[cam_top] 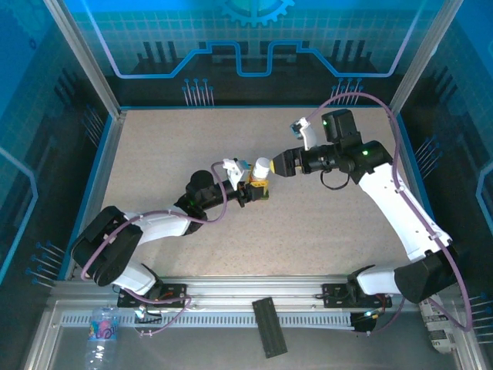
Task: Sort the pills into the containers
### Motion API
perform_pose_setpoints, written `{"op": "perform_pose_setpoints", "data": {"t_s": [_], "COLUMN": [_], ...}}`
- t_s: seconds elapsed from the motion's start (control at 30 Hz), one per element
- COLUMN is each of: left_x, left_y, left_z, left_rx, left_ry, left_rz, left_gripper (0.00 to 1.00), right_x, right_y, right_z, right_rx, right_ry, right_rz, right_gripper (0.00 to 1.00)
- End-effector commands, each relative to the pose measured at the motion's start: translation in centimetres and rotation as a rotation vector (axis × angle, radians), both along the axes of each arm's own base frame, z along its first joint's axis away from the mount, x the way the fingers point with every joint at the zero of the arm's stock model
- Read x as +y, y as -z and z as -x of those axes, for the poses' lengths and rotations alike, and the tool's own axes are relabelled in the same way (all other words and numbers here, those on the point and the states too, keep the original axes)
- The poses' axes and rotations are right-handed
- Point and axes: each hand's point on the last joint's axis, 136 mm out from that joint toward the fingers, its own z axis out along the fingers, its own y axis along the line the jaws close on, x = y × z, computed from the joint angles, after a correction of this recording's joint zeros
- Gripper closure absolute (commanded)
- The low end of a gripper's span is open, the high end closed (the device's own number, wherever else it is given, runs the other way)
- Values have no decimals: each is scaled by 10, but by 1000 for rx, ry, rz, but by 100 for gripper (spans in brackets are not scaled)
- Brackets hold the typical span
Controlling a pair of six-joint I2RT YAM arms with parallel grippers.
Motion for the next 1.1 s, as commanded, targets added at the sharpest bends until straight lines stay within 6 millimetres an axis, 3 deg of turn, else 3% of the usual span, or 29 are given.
{"op": "perform_pose_setpoints", "data": {"t_s": [0.0, 0.23, 0.7, 1.07], "left_x": [-3, -5, -4, -4], "left_y": [-15, -18, -25, -25], "left_z": [13, 17, 21, 21], "left_rx": [8, 29, 26, 28], "left_ry": [59, 85, 97, 100], "left_rz": [57, 79, 95, 93], "left_gripper": [100, 100, 100, 100], "right_x": [4, 15, 28, 37], "right_y": [-4, -10, -1, 4], "right_z": [0, -1, -7, -4], "right_rx": [-45, -54, -40, -28], "right_ry": [-30, -58, -81, -114], "right_rz": [62, 66, 110, 117], "right_gripper": [21, 22, 26, 38]}}
